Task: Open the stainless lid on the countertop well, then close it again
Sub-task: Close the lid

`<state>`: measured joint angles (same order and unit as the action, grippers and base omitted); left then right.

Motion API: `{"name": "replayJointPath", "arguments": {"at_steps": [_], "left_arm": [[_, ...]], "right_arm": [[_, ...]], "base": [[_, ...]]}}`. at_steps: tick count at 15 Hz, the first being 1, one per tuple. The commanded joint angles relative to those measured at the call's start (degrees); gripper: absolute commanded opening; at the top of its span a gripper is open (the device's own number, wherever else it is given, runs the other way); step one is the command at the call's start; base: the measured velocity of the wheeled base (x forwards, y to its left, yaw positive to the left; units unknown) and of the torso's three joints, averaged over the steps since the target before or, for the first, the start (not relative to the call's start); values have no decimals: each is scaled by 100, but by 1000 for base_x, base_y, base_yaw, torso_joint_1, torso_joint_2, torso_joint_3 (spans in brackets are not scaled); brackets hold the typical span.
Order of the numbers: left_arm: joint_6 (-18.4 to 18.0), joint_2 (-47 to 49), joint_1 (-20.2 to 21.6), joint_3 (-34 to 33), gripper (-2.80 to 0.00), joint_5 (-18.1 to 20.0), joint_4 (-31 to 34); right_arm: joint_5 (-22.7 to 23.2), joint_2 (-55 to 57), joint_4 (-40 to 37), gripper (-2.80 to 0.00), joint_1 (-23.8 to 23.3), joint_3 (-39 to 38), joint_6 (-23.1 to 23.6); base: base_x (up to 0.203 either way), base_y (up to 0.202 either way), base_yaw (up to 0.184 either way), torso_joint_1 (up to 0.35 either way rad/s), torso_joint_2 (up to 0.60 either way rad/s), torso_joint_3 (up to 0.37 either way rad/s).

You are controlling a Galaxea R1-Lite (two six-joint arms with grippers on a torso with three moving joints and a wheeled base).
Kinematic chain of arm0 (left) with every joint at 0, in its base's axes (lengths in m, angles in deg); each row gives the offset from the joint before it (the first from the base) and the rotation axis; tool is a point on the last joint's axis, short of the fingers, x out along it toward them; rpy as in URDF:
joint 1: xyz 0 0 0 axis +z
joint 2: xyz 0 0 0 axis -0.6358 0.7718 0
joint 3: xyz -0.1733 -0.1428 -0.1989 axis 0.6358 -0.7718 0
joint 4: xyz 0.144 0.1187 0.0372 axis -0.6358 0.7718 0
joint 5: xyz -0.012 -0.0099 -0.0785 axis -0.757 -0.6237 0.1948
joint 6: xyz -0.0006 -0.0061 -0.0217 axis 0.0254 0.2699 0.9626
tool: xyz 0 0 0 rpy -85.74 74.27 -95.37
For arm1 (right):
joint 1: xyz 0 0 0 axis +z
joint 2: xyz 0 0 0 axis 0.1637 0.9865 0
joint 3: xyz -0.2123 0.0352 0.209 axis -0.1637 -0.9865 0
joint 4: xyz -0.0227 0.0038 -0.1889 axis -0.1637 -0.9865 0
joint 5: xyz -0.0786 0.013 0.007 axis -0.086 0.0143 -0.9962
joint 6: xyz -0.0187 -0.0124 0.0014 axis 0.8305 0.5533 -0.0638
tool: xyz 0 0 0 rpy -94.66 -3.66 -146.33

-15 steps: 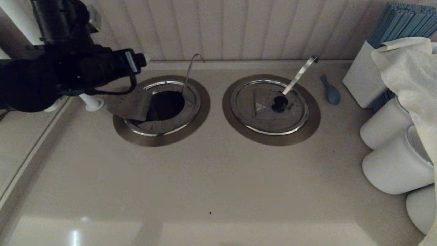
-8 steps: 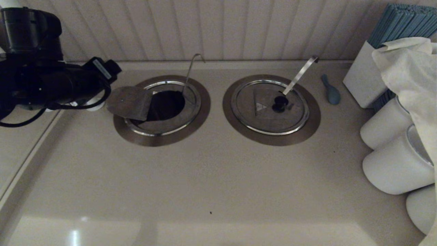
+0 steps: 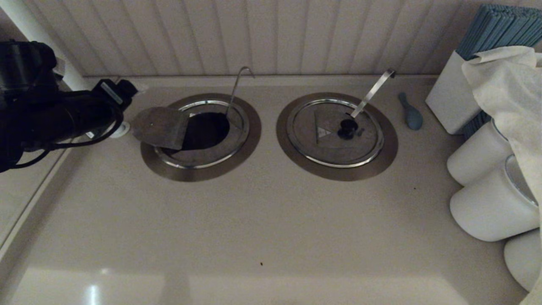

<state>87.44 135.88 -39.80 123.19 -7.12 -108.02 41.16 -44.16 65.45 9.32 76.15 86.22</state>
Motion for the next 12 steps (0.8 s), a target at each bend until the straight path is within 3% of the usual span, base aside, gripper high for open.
{"name": "replayJointPath", "arguments": {"at_steps": [1, 4, 12], "left_arm": [[-60, -5, 211, -81, 0, 636, -15], [-144, 33, 730, -121, 0, 1471, 27], [-203, 390, 1210, -30, 0, 2091, 167]], "right_arm": [[-2, 9, 2, -280, 1, 0, -10], [-2, 9, 2, -280, 1, 0, -4], [-2, 9, 2, -280, 1, 0, -1]], "base": [[0, 0, 0, 0, 0, 0], [0, 0, 0, 0, 0, 0], [0, 0, 0, 0, 0, 0]]}}
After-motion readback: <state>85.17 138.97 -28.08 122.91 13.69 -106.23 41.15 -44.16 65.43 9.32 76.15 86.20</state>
